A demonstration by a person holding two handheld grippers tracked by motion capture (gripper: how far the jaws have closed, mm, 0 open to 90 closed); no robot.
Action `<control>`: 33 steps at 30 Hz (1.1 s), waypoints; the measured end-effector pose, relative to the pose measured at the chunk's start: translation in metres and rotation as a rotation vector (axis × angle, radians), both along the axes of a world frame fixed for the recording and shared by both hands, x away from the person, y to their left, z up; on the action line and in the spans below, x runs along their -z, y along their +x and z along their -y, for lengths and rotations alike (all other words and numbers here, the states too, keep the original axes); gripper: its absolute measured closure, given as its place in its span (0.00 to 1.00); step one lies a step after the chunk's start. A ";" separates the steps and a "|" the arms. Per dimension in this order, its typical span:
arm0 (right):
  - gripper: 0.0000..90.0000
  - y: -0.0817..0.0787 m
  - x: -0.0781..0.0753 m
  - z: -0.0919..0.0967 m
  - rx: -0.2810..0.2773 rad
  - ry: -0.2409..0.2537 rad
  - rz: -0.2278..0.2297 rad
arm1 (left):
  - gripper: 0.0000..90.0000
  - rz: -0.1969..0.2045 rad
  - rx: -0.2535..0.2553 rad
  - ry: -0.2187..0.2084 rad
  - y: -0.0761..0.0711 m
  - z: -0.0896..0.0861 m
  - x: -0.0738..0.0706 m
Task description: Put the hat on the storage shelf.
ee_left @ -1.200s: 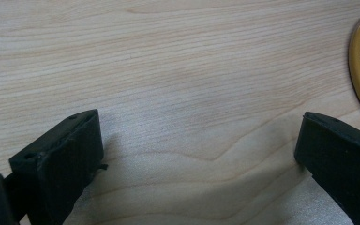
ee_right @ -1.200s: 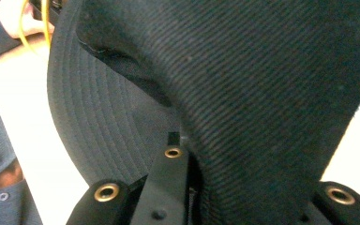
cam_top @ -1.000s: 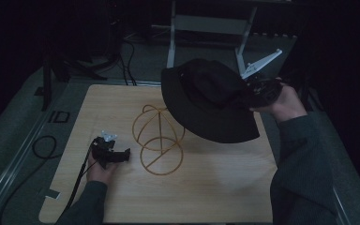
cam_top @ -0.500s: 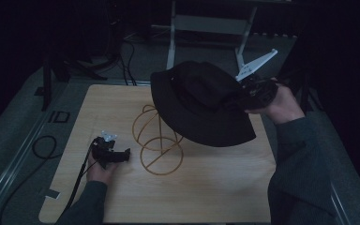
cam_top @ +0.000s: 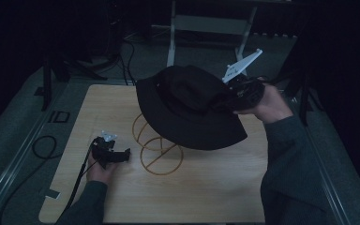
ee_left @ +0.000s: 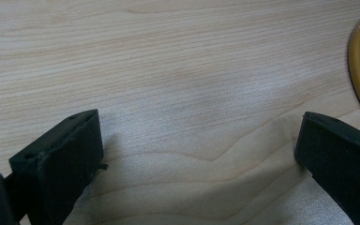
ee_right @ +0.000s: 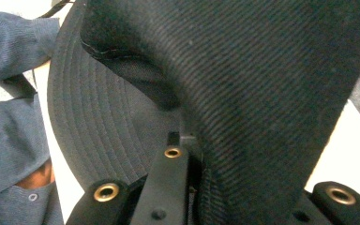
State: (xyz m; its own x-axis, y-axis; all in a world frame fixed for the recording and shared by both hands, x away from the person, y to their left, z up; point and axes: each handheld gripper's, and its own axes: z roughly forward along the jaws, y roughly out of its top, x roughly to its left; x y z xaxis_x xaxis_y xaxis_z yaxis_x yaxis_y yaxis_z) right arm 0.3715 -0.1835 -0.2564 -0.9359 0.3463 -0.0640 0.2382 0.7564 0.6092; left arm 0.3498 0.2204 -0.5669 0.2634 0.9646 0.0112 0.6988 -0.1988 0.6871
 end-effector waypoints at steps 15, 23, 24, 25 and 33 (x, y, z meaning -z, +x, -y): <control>0.97 0.003 0.010 -0.031 -0.061 -0.044 -0.022 | 0.02 -0.001 0.000 -0.001 0.000 0.000 0.000; 0.97 0.004 0.017 -0.043 -0.077 -0.079 -0.036 | 0.02 0.000 0.001 -0.001 0.000 0.000 0.000; 0.97 0.004 0.018 -0.045 -0.080 -0.076 -0.040 | 0.02 0.000 0.003 -0.001 0.000 0.000 0.000; 0.97 0.004 0.018 -0.046 -0.081 -0.076 -0.044 | 0.02 0.000 0.003 0.000 0.000 0.000 0.000; 0.97 0.007 0.021 -0.051 -0.084 -0.084 -0.055 | 0.02 -0.001 0.005 0.001 0.000 0.000 0.000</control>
State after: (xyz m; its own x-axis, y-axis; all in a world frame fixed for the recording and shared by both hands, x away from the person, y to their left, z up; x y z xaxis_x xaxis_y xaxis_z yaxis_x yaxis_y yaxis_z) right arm 0.3780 -0.1325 -0.2777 -0.9642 0.2624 -0.0376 0.2032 0.8228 0.5307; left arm 0.3496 0.2203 -0.5668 0.2680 0.9633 0.0120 0.6989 -0.2030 0.6858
